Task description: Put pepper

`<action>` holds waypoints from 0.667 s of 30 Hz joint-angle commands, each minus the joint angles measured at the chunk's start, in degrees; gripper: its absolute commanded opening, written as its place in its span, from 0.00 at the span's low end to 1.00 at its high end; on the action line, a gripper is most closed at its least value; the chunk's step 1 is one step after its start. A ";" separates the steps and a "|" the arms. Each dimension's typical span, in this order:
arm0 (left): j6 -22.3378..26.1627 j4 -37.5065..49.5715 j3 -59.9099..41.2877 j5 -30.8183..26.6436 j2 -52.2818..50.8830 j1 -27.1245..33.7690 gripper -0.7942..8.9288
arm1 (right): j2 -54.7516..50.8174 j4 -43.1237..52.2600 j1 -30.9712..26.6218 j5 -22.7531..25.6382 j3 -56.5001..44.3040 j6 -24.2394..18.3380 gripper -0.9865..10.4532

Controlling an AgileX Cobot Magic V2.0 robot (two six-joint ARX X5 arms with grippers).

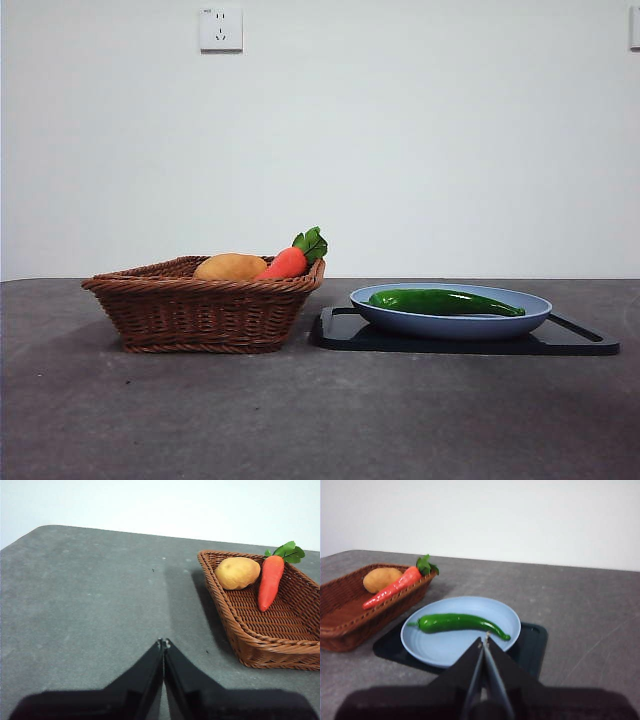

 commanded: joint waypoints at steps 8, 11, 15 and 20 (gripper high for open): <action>-0.39 0.55 -0.59 0.31 -0.13 0.15 0.09 | -1.25 -2.75 0.02 0.33 -2.32 1.36 0.10; -0.39 0.59 -0.59 0.31 -0.13 0.15 0.09 | -1.22 -4.39 0.02 0.28 -2.32 2.16 0.10; -0.39 0.57 -0.59 0.31 -0.13 0.15 0.09 | -1.22 -4.24 0.04 0.13 -2.32 4.83 0.10; -0.39 0.59 -0.59 0.31 -0.13 0.15 0.09 | -1.18 -4.24 0.02 0.15 -2.32 4.81 0.10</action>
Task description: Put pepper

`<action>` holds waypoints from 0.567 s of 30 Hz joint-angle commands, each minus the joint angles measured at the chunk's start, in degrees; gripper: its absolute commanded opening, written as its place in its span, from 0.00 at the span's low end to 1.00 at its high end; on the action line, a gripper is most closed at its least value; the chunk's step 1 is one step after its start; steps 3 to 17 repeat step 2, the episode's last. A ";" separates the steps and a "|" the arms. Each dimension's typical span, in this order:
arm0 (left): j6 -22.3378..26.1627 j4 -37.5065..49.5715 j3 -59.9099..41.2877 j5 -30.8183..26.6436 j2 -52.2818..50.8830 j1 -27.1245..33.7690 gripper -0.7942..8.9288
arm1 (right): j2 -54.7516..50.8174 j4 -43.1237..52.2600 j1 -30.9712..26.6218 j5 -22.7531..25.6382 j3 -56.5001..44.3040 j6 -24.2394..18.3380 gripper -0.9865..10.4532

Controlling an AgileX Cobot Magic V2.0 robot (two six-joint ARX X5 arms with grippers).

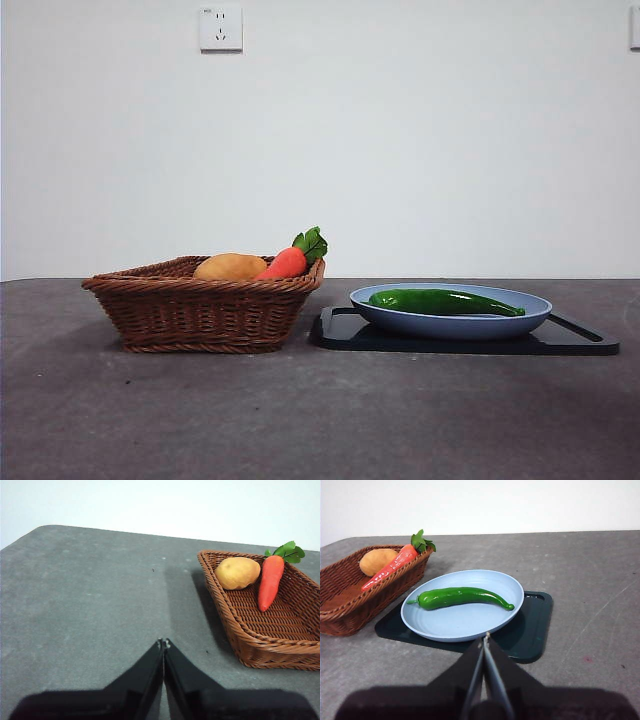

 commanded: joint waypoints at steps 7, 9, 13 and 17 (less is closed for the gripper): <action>-0.39 0.57 -0.59 0.31 -0.13 0.15 0.09 | -0.20 -0.61 0.02 -0.07 -0.35 0.85 0.10; -0.39 0.57 -0.59 0.31 -0.13 0.15 0.09 | -0.20 -0.61 0.02 -0.07 -0.35 0.85 0.10; -0.39 0.57 -0.59 0.31 -0.13 0.15 0.09 | -0.20 -0.61 0.02 -0.07 -0.35 0.85 0.10; -0.39 0.57 -0.59 0.31 -0.13 0.15 0.09 | -0.20 -0.61 0.02 -0.07 -0.35 0.85 0.10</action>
